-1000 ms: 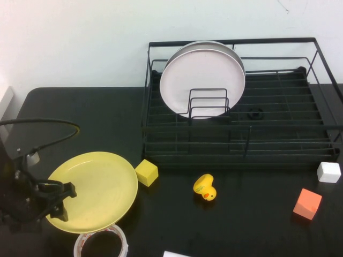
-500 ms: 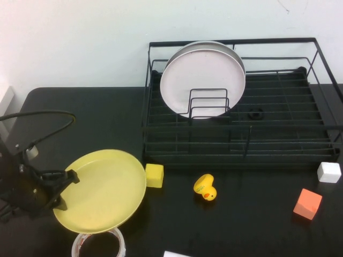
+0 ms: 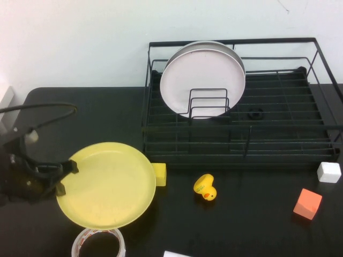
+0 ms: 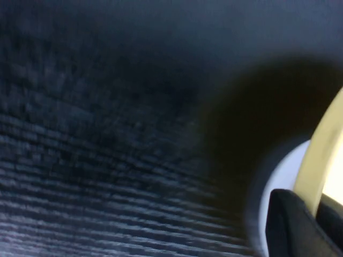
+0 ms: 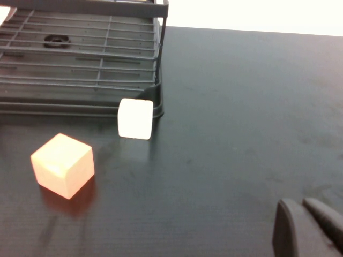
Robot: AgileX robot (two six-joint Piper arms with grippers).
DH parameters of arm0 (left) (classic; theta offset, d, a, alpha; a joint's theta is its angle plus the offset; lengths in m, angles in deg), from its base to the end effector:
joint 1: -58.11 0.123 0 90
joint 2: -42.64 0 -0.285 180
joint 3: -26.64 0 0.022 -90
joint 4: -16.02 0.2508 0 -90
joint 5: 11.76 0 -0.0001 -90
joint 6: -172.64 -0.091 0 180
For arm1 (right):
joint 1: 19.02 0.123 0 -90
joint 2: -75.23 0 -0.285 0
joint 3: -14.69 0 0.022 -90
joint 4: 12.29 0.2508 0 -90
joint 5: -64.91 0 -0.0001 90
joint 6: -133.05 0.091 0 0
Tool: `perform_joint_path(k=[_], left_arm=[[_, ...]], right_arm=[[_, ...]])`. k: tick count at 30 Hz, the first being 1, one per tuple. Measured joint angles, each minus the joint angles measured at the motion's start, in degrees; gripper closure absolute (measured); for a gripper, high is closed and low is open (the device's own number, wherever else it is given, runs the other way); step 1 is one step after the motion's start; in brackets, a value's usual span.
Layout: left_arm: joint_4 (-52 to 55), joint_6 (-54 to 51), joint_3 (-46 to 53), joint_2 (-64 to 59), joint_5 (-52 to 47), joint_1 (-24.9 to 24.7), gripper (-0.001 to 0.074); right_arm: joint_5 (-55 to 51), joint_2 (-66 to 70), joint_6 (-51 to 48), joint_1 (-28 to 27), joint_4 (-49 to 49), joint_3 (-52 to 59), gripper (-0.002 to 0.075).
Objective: Place plate on rack
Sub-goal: Pick up the plate from the table, then hand over the plate
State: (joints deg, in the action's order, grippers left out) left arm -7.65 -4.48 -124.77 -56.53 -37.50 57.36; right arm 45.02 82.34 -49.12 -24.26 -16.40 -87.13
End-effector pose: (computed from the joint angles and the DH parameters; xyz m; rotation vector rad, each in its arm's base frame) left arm 0.2995 -0.0198 0.1893 -0.4897 2.6260 -0.3763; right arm 0.0527 -0.0071 0.1769 0.0044 1.8378 -0.1605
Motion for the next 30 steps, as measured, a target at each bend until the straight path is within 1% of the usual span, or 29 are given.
perform_joint_path(k=[5, 11, 14, 20, 22, 24, 28, 30], left_arm=[[-0.14, -2.19, 0.0, 5.61, 0.1, 0.0, 0.0731], [-0.59, -2.88, 0.0, 9.13, -1.77, 0.0, 0.0731], [-2.76, -5.63, 0.27, 11.25, -2.86, 0.0, 0.0731], [-10.77, -14.18, 0.52, 15.65, -6.82, 0.0, 0.0731], [-14.74, -18.1, 0.52, 17.45, -8.19, 0.0, 0.0731], [-18.29, -21.52, 0.52, 19.02, -9.45, 0.0, 0.0731], [-23.13, -27.02, 0.52, 21.68, -12.11, -0.24, 0.0731], [-23.6, -27.7, 0.52, 22.26, -12.84, -1.45, 0.0731]], right_arm=[[0.0, 0.0, 0.0, 0.0, 0.0, 0.0, 0.0728], [0.0, 0.0, 0.0, 0.0, 0.0, 0.0, 0.0728], [0.0, 0.0, 0.0, 0.0, 0.0, 0.0, 0.0728], [0.13, 0.0, 0.0, 0.0, 0.57, 0.0, 0.0728], [0.15, 0.0, 0.57, 0.0, 4.45, 0.0, 0.0728], [0.28, 0.0, 2.17, 0.0, 11.31, 0.1, 0.0728], [0.43, 0.0, 6.55, 0.0, 31.54, 0.54, 0.0728], [0.55, 0.0, 7.2, 0.0, 42.12, 0.54, 0.0728]])
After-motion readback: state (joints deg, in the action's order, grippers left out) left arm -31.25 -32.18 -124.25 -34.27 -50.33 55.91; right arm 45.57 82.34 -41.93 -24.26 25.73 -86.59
